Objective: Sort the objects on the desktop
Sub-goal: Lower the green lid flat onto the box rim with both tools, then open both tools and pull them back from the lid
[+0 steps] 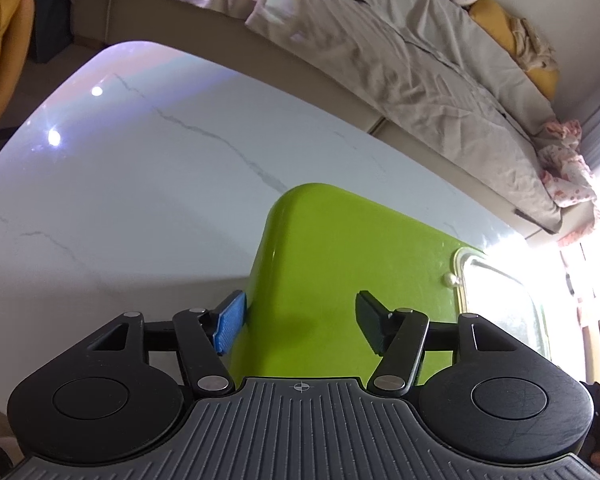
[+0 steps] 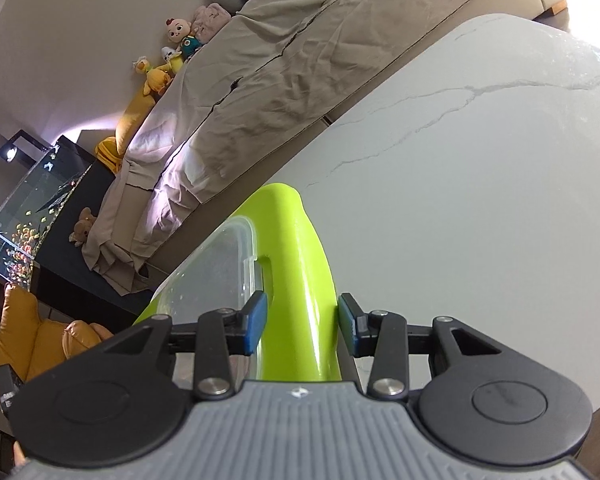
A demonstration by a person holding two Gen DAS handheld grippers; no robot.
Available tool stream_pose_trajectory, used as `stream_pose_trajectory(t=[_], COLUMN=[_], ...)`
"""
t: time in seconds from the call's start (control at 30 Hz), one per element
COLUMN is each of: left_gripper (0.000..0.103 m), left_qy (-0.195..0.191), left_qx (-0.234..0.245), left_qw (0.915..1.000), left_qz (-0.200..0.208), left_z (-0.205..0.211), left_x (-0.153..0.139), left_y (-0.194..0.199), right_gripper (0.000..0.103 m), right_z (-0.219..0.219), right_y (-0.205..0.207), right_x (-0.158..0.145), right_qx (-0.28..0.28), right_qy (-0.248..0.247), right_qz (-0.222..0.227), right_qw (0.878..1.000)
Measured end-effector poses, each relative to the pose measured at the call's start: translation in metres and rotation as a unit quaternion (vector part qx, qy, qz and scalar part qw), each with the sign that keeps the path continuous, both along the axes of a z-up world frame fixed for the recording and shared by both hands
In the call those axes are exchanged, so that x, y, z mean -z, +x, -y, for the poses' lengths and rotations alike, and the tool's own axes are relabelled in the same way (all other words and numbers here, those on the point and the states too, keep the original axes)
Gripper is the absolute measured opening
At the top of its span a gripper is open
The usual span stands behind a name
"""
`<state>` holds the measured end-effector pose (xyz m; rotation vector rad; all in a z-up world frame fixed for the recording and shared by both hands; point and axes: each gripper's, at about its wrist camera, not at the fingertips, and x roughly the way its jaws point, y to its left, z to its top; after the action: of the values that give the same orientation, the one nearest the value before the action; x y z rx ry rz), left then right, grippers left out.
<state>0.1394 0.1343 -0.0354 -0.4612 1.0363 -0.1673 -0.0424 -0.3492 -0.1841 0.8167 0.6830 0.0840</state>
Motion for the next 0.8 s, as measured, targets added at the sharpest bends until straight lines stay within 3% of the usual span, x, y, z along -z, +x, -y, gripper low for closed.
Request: stream_pose_trajectory(t=[0.2,0.43,0.6,0.73,0.8], left_gripper=[0.064,0.069,0.089,0.093,0.093], left_qy=[-0.039,0.014,0.056,0.067,0.070], left_qx=[-0.029,-0.021,0.023,0.054,0.063], left_qw=[0.9988,0.9979,0.9957,0.9941,0.9936], left_qz=[0.003,0.059,0.071,0.066,0.062], left_z=[-0.020,-0.013,0.016,0.038,0.047], left_x=[-0.002,-0.046,-0.075,-0.094,-0.101], left_y=[-0.003,-0.030,-0.061,-0.084,-0.095], right_gripper=[0.043,0.047,0.061,0.075,0.087], right_z=[-0.003,0.009,-0.002,-0.022,-0.033], right_y=[0.001,-0.019,-0.041,-0.059,-0.066], right_x=[-0.001,-0.011,-0.034,-0.064,-0.081], right_qx=[-0.002,0.026,0.008,-0.025,-0.044], right_qy=[0.008,0.015,-0.004,-0.016,-0.021], right_qz=[0.000,0.004,0.008,0.023,0.035], right_qw=[1.000,1.000,1.000,0.999,0.998])
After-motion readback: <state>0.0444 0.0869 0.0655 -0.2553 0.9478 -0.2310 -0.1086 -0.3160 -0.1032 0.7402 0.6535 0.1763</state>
